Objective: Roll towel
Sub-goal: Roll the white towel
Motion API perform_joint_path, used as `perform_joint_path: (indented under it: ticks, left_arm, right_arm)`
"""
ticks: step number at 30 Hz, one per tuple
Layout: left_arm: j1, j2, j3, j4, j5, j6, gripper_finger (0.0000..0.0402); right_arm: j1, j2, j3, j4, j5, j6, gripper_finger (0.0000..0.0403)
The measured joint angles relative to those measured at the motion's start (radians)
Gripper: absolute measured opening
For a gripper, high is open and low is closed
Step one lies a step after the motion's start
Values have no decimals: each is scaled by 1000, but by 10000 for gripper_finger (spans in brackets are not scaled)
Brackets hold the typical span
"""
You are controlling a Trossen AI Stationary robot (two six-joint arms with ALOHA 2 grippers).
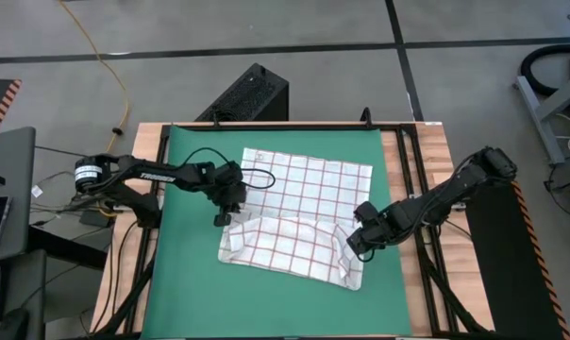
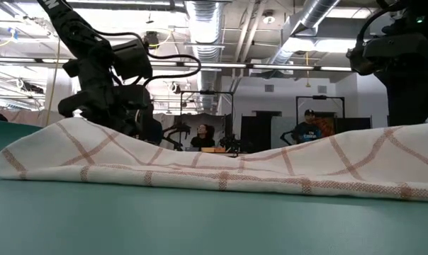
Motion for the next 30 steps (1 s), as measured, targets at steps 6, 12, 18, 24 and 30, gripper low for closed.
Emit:
perform_joint_path:
  ticks: [6,12,18,24,30]
  left_arm:
    - [0,0,0,-1,-1,-53,9]
    - [0,0,0,-9,-29,-53,9]
    - [0,0,0,-9,-31,-52,9]
    - [0,-1,0,-9,-33,-52,9]
    - [0,-1,1,-7,-35,-54,9]
  right_arm:
    - [-2,0,-25,43,-39,135,198]
    - [13,0,-110,93,-61,298,198]
    - [11,0,-126,110,-59,349,198]
    - [16,31,-126,140,-36,348,198]
    - [20,70,-127,155,-34,333,198]
